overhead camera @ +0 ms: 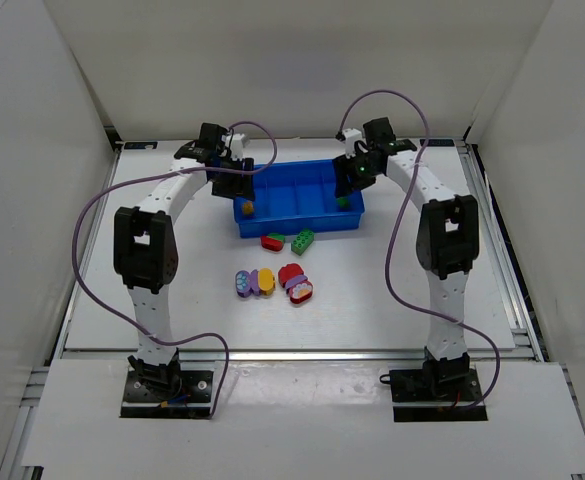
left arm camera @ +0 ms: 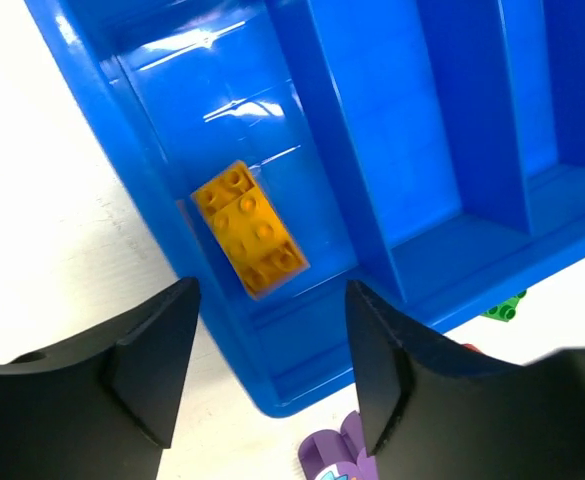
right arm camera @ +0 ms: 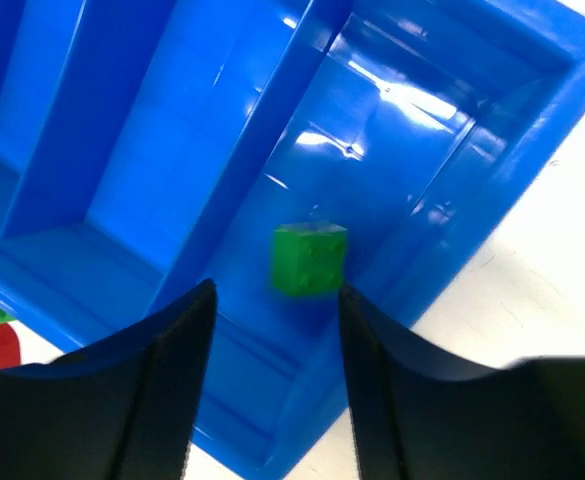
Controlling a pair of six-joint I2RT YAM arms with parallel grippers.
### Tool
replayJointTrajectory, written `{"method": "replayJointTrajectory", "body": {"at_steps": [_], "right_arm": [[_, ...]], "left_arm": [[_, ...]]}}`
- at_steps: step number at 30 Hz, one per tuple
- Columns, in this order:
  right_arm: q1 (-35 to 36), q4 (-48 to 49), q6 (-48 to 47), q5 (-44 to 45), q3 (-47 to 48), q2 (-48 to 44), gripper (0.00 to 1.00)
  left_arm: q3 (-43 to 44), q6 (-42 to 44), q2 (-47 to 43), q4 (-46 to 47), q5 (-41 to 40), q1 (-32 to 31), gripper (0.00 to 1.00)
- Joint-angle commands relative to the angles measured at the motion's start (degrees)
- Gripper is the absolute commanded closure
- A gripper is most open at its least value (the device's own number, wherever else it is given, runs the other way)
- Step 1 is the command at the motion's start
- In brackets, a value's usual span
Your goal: Sort the legos into containers by color
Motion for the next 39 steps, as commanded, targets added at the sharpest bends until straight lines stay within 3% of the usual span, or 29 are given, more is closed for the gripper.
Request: {"method": "replayJointTrajectory", "body": {"at_steps": [1, 7, 10, 11, 14, 15, 18, 19, 20, 24, 30, 39], "right_arm": [[0.4, 1.8, -1.0, 1.4, -0.4, -1.5, 0.39], [0.4, 0.9, 0.4, -2.0, 0.2, -5.0, 0.33], [0.1, 4.3, -1.4, -10.6, -3.4, -11.8, 0.34], [0.1, 4.6, -2.8, -17.1, -5.4, -13.8, 0.35], [0.7, 0.0, -15.4, -30.7, -6.6, -18.7, 0.35], [0.9, -2.4, -24.3, -33.9, -6.4, -19.5, 0.35], [3.4, -17.5, -38.8, -40.2, -2.6, -18.3, 0.35], [3.9, -21.7, -48.7, -41.6, -1.6, -16.7, 0.35], [5.6, -27.6, -52.2, -41.4, -0.7, -15.9, 0.35], [11.5, -35.2, -65.3, -35.7, 1.2, -12.6, 0.37], [17.3, -25.5, -71.5, -27.9, -7.1, -14.0, 0.39], [18.0, -26.3, -83.2, -24.0, -6.2, -9.5, 0.40]], "left_arm": [[2.0, 1.0, -1.7, 0.4, 0.3, 0.1, 0.29], [3.7, 1.1, -5.5, 0.8, 5.6, 0.8, 0.25], [4.8, -1.3, -9.0, 1.0, 9.8, 2.6, 0.25], [4.9, -2.2, -10.0, 1.0, 12.1, 3.0, 0.25], [4.4, -0.4, -14.3, 0.8, 19.2, 5.4, 0.25], [3.1, 0.4, -16.7, 0.8, 20.9, 6.0, 0.25], [0.1, 2.8, -20.1, 0.6, 23.6, 8.0, 0.21], [-1.0, 3.3, -22.2, 0.6, 24.1, 9.1, 0.21], [-1.9, 3.5, -23.0, 0.4, 24.4, 9.6, 0.21], [-6.6, 3.5, -26.3, 0.4, 24.3, 11.3, 0.21], [-10.5, 5.0, -29.0, 0.4, 23.7, 12.0, 0.22], [-12.4, 4.6, -28.3, 0.4, 23.4, 11.9, 0.23]]}}
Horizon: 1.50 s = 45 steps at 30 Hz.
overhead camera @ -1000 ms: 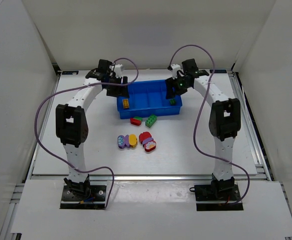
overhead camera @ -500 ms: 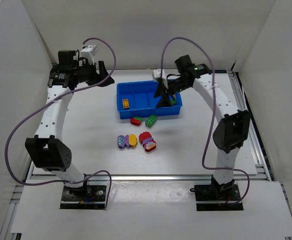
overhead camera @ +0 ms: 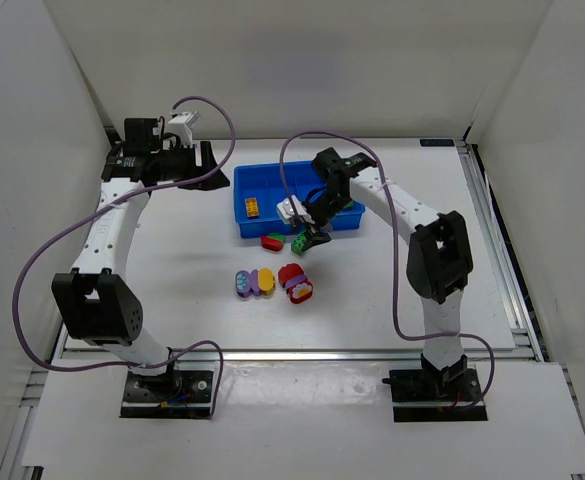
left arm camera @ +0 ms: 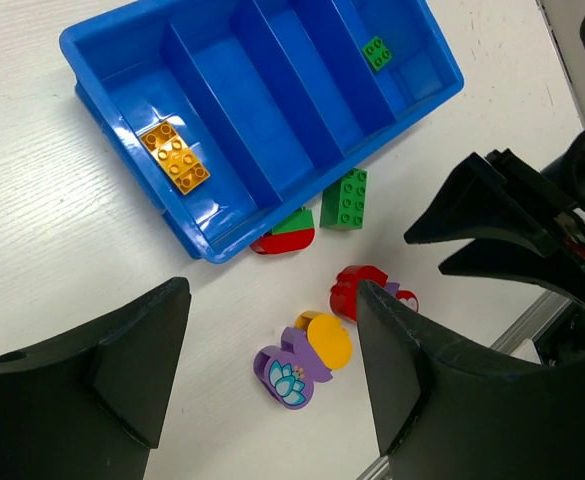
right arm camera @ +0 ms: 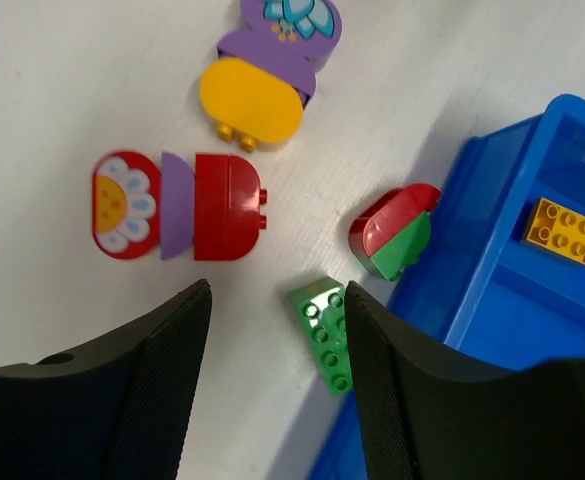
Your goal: Sort the legos into containers by color
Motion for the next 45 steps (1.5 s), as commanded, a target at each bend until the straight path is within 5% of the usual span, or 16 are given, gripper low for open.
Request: {"method": "replayJointTrajectory", "body": {"at_steps": [1, 45], "right_arm": [[-0.1, 0.2, -8.5, 2.3, -0.1, 0.8, 0.41], [-0.3, 8.8, -16.2, 14.4, -0.9, 10.6, 0.42]], "left_arm": [[-0.4, 0.7, -1.2, 0.2, 0.9, 0.3, 0.23], [-4.0, 0.4, 2.0, 0.6, 1.3, 0.9, 0.23]]}}
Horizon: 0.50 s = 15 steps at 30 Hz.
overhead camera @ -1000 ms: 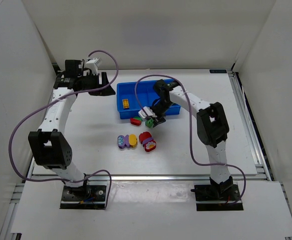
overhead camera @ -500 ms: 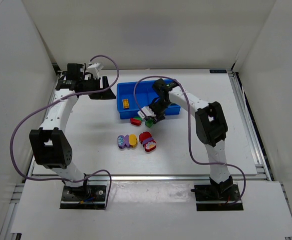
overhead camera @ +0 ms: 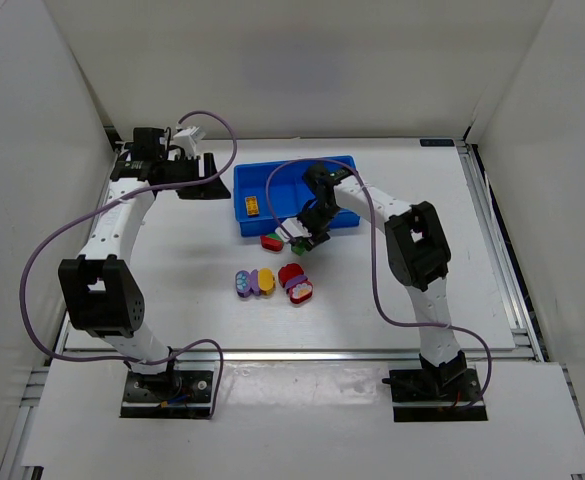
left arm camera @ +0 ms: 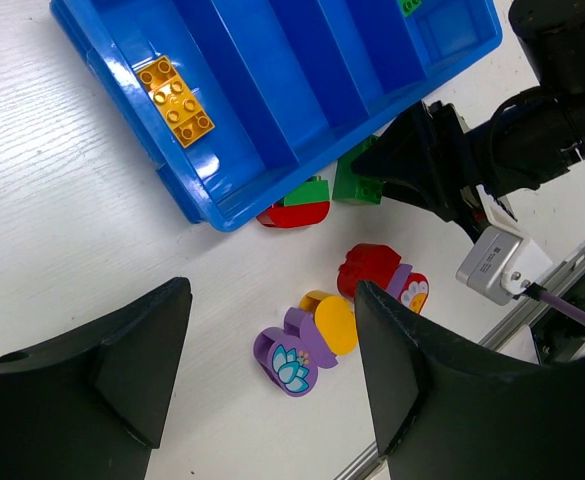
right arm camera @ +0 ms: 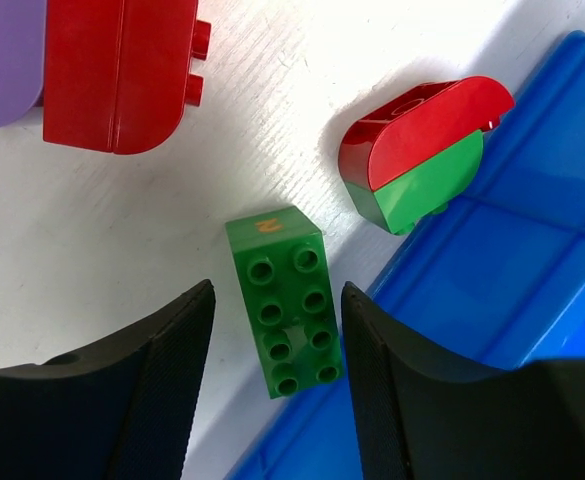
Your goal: Sort the legos into containers by color
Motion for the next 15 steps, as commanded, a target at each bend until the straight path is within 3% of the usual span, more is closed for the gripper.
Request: {"method": "replayJointTrajectory", "body": {"at_steps": [1, 5, 8, 13, 15], "right_arm": [[-0.2, 0.4, -1.7, -0.2, -0.6, 0.2, 0.44], [-0.1, 0.4, -1.1, -0.5, -0.8, -0.4, 0.57], [-0.6, 0.0, -0.9, -1.3, -1.4, -1.5, 0.75], [-1.2, -1.9, -0.5, -1.2, -2.0, -3.0, 0.81], [-1.2, -3.3, 4.1, -2.8, -0.2, -3.9, 0.82]], "left_arm": [[-0.1, 0.3, -1.3, 0.4, 1.1, 0.3, 0.23], [-0.7, 0.3, -1.5, 0.4, 1.2, 0.4, 0.24], [-1.2, 0.3, -1.7, 0.5, 1.4, 0.4, 0.24], [-2.2, 0.4, -2.2, 0.8, 1.8, 0.3, 0.24], [-2.7, 0.6, -3.1, 1.2, 2.1, 0.4, 0.25]]}}
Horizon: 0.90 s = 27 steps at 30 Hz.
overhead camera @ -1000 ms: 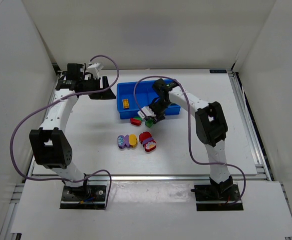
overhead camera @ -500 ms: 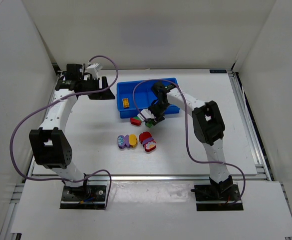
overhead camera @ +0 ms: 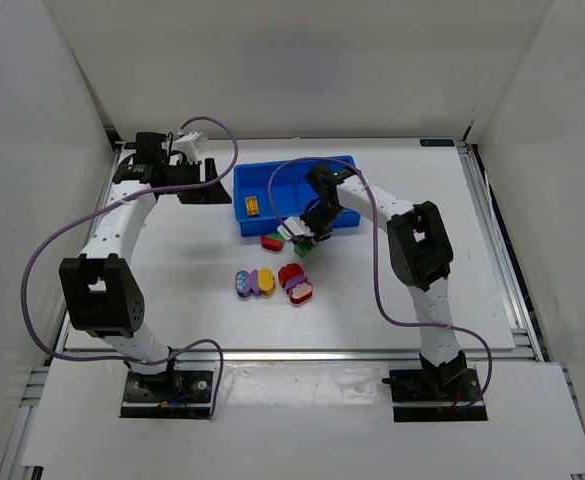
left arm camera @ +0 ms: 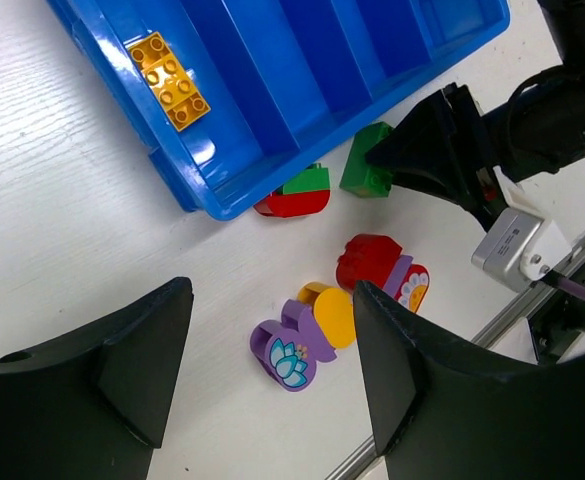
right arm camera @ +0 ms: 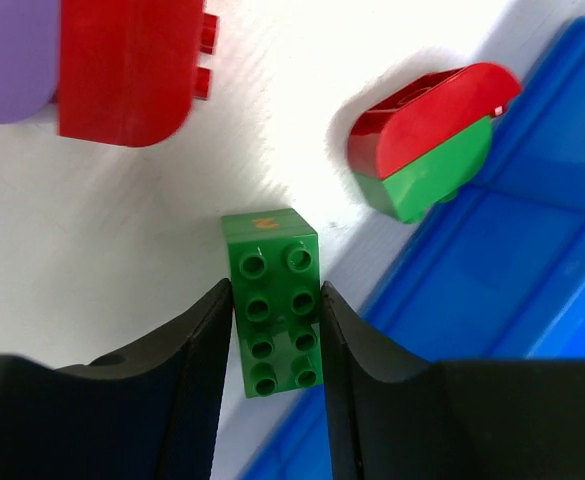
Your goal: Sort the legos into containers by color
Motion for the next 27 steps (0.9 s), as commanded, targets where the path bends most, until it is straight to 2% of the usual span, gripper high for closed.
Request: {"method": "replayJointTrajectory", "body": {"at_steps": [1, 6, 7, 9, 10, 11, 13, 14, 15, 16, 19, 20, 22, 25, 27], "right_arm": [[-0.6, -5.8, 5.9, -3.4, 4.3, -3.2, 0.82], [-2.6, -11.7, 27.3, -15.2, 14.6, -3.8, 0.82], [-3.2, -8.9, 38.0, -17.0, 15.3, -4.9, 0.82], [-5.6, -4.9, 49.8, -22.6, 15.5, -6.3, 0.83], [-6.4, -3.0, 61.0, -24.5, 15.3, -7.3, 0.83], [-8.1, 1.7, 66.6, -27.5, 15.1, -7.5, 0.83], [-9.6, 6.9, 77.4, -30.7, 13.9, -8.2, 0.83], [-10.7, 12.2, 87.8, -33.8, 13.3, -8.1, 0.83], [-11.2, 15.2, 92.7, -35.1, 12.9, -8.0, 0.83], [-11.5, 18.0, 100.8, -36.4, 11.6, -7.8, 0.83], [-11.9, 30.7, 117.3, -40.0, 8.2, -8.0, 0.83], [-11.7, 36.7, 120.3, -41.2, 7.6, -7.9, 0.83], [-11.2, 41.4, 129.1, -42.4, 7.2, -6.6, 0.83], [-10.3, 53.9, 138.7, -44.1, 5.4, -6.0, 0.83], [-9.6, 64.5, 148.4, -45.2, 4.6, -5.5, 0.83]], "left_arm": [[-1.6, 0.8, -3.4, 1.1, 2.7, 0.3, 0.25], [-8.3, 1.1, -8.0, 5.0, 8.5, 0.4, 0.26], [-12.0, 1.0, -10.7, 7.8, 9.8, 0.4, 0.26], [-16.4, 0.1, -14.3, 11.6, 14.0, 0.3, 0.26], [-18.9, 0.1, -18.6, 17.4, 15.4, 0.3, 0.26], [-24.3, -1.7, -21.0, 20.4, 16.6, 0.4, 0.25], [-29.2, -5.5, -25.2, 27.6, 18.8, 0.4, 0.24], [-32.7, -6.9, -28.7, 33.4, 18.9, -0.2, 0.22], [-33.5, -7.6, -29.7, 35.2, 18.9, -0.6, 0.21], [-34.2, -8.4, -30.5, 36.1, 18.9, -1.1, 0.21], [-33.0, -10.1, -29.5, 37.5, 20.0, -3.0, 0.20], [-32.7, -11.5, -29.1, 38.5, 20.1, -3.2, 0.20], [-32.8, -16.2, -28.1, 41.6, 20.4, -3.2, 0.20], [-31.7, -19.9, -26.4, 46.6, 20.4, -4.2, 0.21], [-30.6, -20.6, -24.5, 47.9, 20.4, -5.3, 0.21]]}}
